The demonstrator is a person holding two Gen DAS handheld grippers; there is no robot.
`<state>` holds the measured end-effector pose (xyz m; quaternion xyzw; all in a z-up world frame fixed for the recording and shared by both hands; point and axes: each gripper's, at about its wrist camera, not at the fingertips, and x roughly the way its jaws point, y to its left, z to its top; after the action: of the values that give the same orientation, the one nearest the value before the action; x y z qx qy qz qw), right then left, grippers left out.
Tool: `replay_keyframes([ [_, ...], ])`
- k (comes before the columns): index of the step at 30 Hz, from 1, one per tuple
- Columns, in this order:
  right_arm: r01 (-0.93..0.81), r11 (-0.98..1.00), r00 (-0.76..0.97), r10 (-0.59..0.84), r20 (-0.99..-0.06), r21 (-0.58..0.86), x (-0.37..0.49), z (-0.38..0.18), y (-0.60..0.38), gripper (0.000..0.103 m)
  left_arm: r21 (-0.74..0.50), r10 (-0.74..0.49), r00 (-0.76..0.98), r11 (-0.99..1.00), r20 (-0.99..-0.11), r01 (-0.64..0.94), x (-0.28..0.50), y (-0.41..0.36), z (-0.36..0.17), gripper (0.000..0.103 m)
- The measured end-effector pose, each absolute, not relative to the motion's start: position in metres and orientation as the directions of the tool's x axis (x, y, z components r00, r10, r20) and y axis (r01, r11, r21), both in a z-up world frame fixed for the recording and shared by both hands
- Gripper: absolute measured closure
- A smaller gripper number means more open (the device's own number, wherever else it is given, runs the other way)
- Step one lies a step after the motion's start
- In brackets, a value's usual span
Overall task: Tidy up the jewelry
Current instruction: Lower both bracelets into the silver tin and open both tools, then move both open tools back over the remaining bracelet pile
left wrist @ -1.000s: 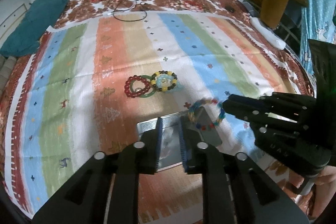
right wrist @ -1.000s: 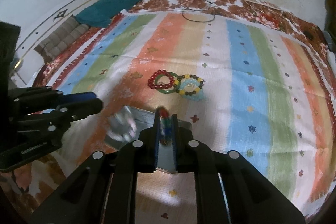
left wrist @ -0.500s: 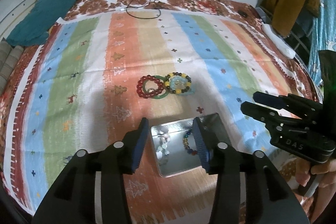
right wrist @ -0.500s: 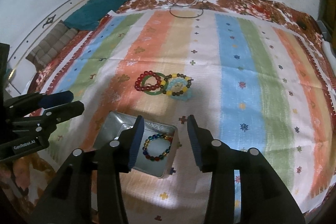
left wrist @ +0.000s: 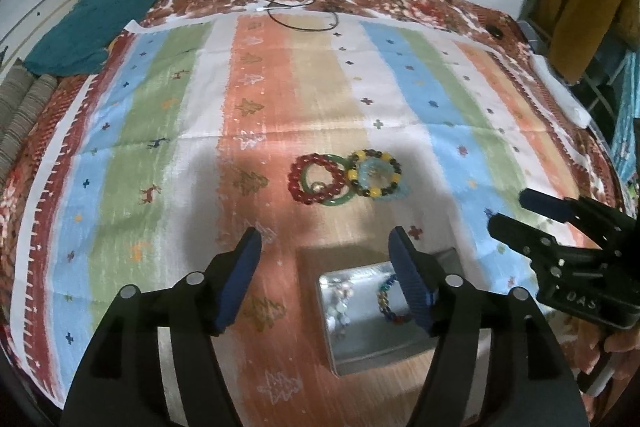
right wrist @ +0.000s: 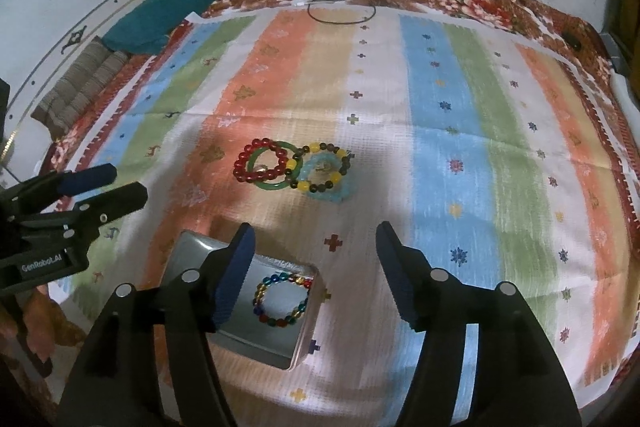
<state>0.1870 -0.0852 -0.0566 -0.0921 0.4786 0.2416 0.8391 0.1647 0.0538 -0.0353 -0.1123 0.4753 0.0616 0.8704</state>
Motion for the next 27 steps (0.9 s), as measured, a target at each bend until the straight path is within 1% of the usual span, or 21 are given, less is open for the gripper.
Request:
replay_keyframes([
  [2,-0.491,0.868,0.421,0.307,-0.853,0.070,0.191,-0.059,-0.084,0.036,-0.128,0.011,0.529,0.965,-0.849,-0.227,0.171,0.058,-0.039,0.035],
  [4,-0.488,0.871,0.418,0.298,-0.858,0.065,0.196,-0.061,-0.083,0.035,-0.123,0.015,0.519,0.965,-0.855,-0.231,0.175,0.061,-0.042,0.034],
  [14,-0.468,0.881,0.395,0.270,-0.878,0.061,0.218,-0.071,-0.077,0.035,-0.100,0.033,0.490,0.965,-0.871,-0.242,0.194,0.069,-0.050,0.030],
  [27,-0.468,0.882,0.366,0.251,-0.896,0.056,0.245,-0.084,-0.064,0.035,-0.082,0.045,0.432,0.959,-0.901,-0.271,0.227,0.087,-0.074,0.030],
])
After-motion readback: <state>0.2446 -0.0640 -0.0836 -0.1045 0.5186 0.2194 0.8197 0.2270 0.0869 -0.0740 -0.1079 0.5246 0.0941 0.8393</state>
